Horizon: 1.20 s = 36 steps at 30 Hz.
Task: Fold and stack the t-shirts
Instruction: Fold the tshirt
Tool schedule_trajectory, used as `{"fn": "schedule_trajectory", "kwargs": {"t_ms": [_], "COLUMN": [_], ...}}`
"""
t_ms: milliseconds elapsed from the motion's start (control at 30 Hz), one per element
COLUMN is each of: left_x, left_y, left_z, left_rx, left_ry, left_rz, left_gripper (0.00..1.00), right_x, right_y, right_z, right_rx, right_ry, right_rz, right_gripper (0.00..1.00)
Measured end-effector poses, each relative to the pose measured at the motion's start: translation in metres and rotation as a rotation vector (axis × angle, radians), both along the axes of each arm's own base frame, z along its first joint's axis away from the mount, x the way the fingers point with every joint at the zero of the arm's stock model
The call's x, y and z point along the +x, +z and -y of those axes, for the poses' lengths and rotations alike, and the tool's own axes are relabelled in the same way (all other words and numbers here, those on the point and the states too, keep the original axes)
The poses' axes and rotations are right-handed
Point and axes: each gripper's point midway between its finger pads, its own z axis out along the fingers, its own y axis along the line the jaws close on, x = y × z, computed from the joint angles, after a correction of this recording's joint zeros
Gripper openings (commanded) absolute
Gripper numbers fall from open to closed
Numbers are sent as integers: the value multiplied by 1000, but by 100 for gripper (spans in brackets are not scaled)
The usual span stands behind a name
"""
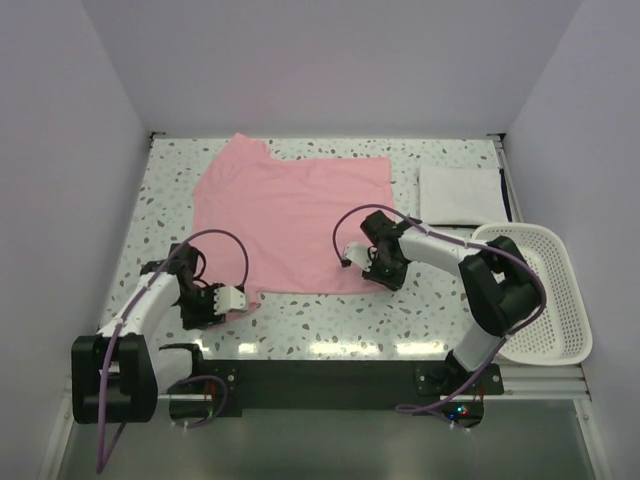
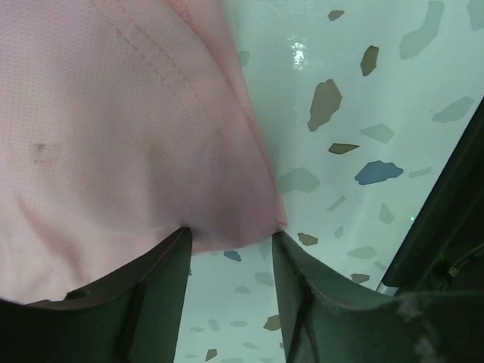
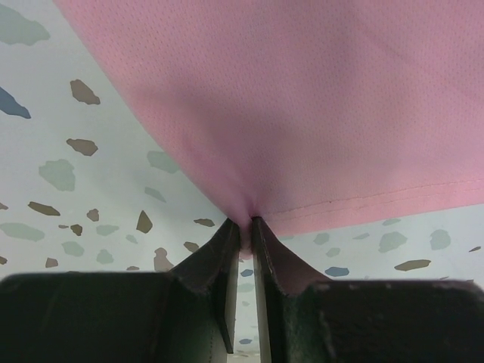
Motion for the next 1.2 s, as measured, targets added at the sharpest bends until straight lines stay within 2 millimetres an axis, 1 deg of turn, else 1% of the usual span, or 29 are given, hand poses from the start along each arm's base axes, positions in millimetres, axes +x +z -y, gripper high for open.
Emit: {"fn": "schedule_trajectory", "kwargs": {"t_ms": [33,67,133,167,233,267,333,400,467,533,567,633,700,767,867,933,967,1000,1033,1133,1200], "left_x": [1,2,8,12,16,18,18,17,28,47,54,62,58,44,32,30,33,39,49,93,117], "left_y": [-1,-2,-2,-2,-1,0,1,8,25,47,56,72,79,84,93,98,102,107,113,133,142], "left_z": [0,-1,-2,-3,-4,-4,-5,-7,-11,-17,-18,-21,-20,-17,-14,-13,-12,-12,-12,-15,-17], "left_rx": [6,11,21,26,32,33,32,19,3,-12,-17,-28,-33,-37,-40,-51,-58,-66,-74,-102,-114], "left_ry": [-5,-9,-18,-20,-27,-27,-20,5,46,80,87,98,89,79,70,74,81,89,98,131,147], "left_rz": [7,15,43,59,81,88,87,70,81,130,149,182,186,174,184,174,166,170,171,206,222], "left_gripper": [47,38,27,16,4,0,0,0,0,0,0,0,0,0,0,0,0,0,0,0,0], "right_x": [0,1,1,1,1,2,3,3,3,5,5,2,-3,-10,-22,-27,-30,-31,-31,-23,-13], "right_y": [0,0,1,1,1,2,3,4,8,11,13,17,24,33,49,56,59,61,63,67,67], "right_z": [0,0,0,0,0,-1,-2,-4,-6,-7,-7,-5,-4,-4,-1,1,2,2,3,3,2], "right_rx": [-2,-4,-6,-7,-8,-9,-7,0,7,9,10,9,18,38,61,67,69,70,68,67,74], "right_ry": [-3,-4,-7,-8,-7,-8,-7,-7,-5,-4,-4,-4,-1,7,24,33,41,44,48,49,41], "right_rz": [0,0,-2,-3,-7,-8,-9,-15,-20,-18,-18,-24,-28,-32,-39,-44,-53,-59,-67,-85,-100], "right_gripper": [15,12,10,6,1,0,0,0,0,0,0,0,0,0,0,0,0,0,0,0,0]}}
